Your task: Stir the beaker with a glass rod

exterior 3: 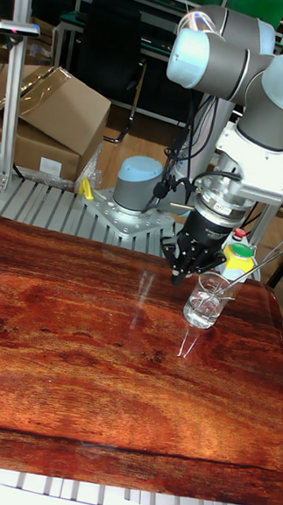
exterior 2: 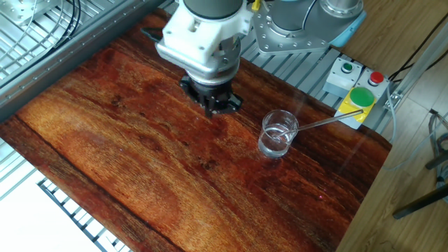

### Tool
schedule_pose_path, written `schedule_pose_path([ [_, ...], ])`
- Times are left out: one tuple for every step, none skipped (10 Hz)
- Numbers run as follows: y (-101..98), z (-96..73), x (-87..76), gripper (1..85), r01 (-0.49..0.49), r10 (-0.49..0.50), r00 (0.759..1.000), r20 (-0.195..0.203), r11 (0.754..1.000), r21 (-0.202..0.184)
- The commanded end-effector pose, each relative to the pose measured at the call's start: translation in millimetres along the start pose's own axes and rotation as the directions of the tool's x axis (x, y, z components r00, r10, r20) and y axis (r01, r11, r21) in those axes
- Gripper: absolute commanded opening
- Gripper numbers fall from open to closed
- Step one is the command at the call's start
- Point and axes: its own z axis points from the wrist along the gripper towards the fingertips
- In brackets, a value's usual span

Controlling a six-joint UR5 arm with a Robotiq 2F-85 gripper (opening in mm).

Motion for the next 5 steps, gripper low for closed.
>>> schedule_pose_path([
  [11.8, -1.6, 11.5, 1.0, 0.161, -0.162, 0.986, -0.033, 0.986, -0.048],
  [21.8, -3.3, 26.2, 1.0, 0.176, -0.184, 0.980, -0.081, 0.980, -0.097],
  [31.0, -4.4, 28.6, 1.0, 0.172, -0.184, 0.979, -0.084, 0.976, -0.133],
  [38.0, -5.4, 29.2, 1.0, 0.165, -0.180, 0.980, -0.082, 0.973, -0.159],
  [39.6, -5.8, 30.8, 1.0, 0.183, -0.199, 0.976, -0.084, 0.969, -0.168],
])
